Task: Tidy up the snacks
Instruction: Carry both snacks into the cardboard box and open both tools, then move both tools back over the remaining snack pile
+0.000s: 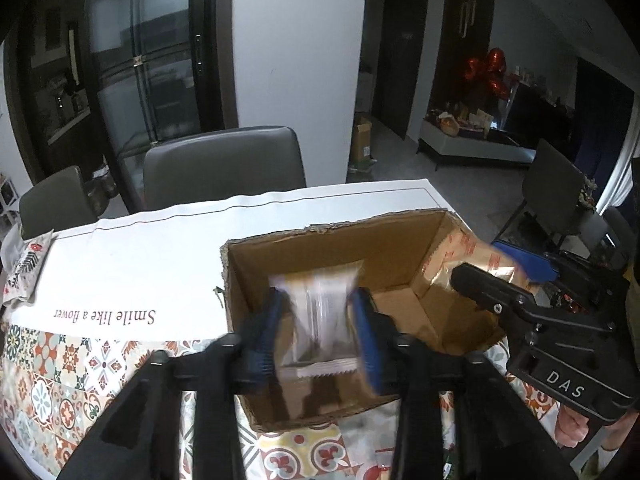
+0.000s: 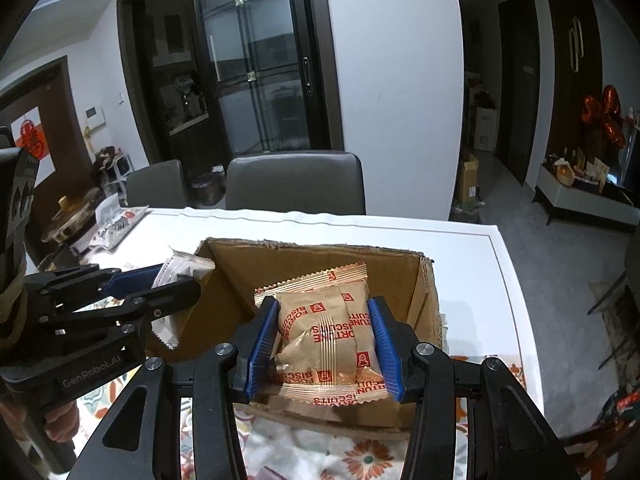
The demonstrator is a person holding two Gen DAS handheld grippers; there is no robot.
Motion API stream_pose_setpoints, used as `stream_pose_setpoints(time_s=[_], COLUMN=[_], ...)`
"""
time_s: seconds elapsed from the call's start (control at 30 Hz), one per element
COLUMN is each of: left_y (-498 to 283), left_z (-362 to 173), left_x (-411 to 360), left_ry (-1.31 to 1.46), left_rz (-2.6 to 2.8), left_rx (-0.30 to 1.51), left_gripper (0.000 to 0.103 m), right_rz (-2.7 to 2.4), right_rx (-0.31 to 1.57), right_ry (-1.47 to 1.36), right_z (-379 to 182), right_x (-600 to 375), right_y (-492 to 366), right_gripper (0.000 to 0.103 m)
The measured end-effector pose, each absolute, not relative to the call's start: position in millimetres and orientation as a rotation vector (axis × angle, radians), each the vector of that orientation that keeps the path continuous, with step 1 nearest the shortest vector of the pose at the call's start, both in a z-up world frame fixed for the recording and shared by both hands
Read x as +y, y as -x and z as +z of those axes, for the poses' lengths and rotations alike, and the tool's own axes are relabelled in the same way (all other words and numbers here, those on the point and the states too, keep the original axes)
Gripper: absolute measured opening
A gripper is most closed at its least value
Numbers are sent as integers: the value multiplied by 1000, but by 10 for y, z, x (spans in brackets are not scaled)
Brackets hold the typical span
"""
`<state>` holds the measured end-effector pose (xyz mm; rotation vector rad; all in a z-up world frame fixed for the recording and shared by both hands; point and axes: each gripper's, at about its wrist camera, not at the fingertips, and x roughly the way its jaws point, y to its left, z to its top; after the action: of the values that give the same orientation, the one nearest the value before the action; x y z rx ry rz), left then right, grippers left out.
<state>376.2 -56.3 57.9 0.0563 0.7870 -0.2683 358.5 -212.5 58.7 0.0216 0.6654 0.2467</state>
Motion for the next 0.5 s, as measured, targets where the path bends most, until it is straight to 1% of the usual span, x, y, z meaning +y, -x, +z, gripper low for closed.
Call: stream_pose_setpoints(time_s=[0.03, 0.1, 0.23, 0.27, 0.33, 0.4, 0.5], left_y=[-3729, -3657, -3402, -3317, -3137, -2982, -2726], left_z=[582, 608, 679, 699, 743, 784, 836], left_x=[-548, -526, -502, -503, -492, -493, -485], left_ry=[-58, -63, -87, -98, -112, -125, -139], left_rz=[-263, -245, -229, -222, -218, -210, -211], left_rx=[782, 763, 716, 703, 666, 638, 598], left_gripper=[49, 56, 65, 69, 70, 75, 75], right_rz=[244, 218, 203, 199, 196, 187, 183], right_rx=[671, 665, 646, 634, 602, 570, 518], right_ry=[-22, -35, -28, -20, 7, 24, 45], right_z=[577, 576, 600, 616, 651, 685, 746], right_x=[-2129, -2156, -2175, -2172, -2154, -2146, -2138], right_y=[-3590, -3553, -3388, -3320, -3148, -2973, -2661], right_gripper=[57, 69, 70, 70, 70, 70, 72])
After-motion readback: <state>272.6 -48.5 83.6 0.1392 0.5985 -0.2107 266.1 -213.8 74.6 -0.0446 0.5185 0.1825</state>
